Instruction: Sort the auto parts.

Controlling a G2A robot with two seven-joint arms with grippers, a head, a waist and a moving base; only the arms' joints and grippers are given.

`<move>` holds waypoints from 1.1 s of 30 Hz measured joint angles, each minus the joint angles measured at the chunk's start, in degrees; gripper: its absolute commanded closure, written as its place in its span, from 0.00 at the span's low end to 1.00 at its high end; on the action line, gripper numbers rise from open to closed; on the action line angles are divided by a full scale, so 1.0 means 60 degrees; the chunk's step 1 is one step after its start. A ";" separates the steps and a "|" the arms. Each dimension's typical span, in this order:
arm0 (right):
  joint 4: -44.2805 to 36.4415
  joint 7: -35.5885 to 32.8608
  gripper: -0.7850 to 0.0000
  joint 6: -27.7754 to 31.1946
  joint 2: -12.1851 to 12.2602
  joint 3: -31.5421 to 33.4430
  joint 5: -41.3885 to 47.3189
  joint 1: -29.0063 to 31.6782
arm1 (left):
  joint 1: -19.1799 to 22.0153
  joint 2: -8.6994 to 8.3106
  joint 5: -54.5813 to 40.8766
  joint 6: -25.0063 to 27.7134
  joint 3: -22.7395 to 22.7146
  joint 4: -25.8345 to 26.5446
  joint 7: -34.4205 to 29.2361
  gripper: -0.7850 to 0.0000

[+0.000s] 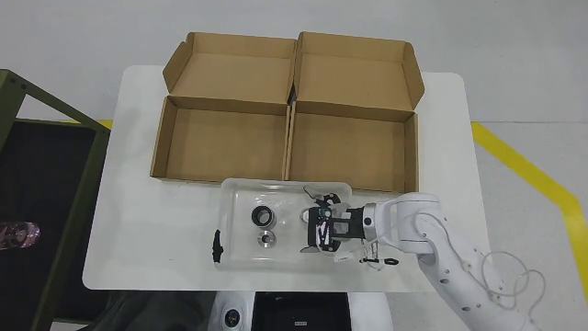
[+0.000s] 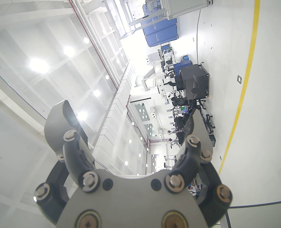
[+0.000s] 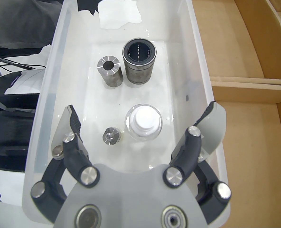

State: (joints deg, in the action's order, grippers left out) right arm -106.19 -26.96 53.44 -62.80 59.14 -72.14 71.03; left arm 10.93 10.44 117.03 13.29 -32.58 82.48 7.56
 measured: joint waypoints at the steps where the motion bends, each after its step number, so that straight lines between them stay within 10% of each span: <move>1: 0.0035 -0.0017 0.04 -0.0037 0.0000 -0.0017 0.0010 -0.0027 | 0.0000 0.0000 0.0000 0.0000 0.0000 0.0000 0.0000 0.00; 16: 0.0303 -0.0328 0.59 -0.0458 0.0025 -0.0291 -0.0221 -0.0286 | 0.0000 0.0000 0.0000 0.0000 0.0000 0.0000 0.0000 0.00; 21: 0.0320 -0.0277 1.00 -0.0443 0.0031 -0.0401 -0.0250 -0.0345 | 0.0000 0.0000 0.0000 0.0000 0.0000 0.0000 0.0000 0.00; 33: 0.0217 0.0538 1.00 0.0088 0.0094 -0.0332 0.0426 -0.0387 | 0.0000 0.0000 0.0000 0.0000 0.0000 0.0000 0.0000 0.00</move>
State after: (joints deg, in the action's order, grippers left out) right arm -104.89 -23.73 53.97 -62.24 57.15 -69.58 68.71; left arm 10.93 10.44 117.03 13.29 -32.58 82.48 7.56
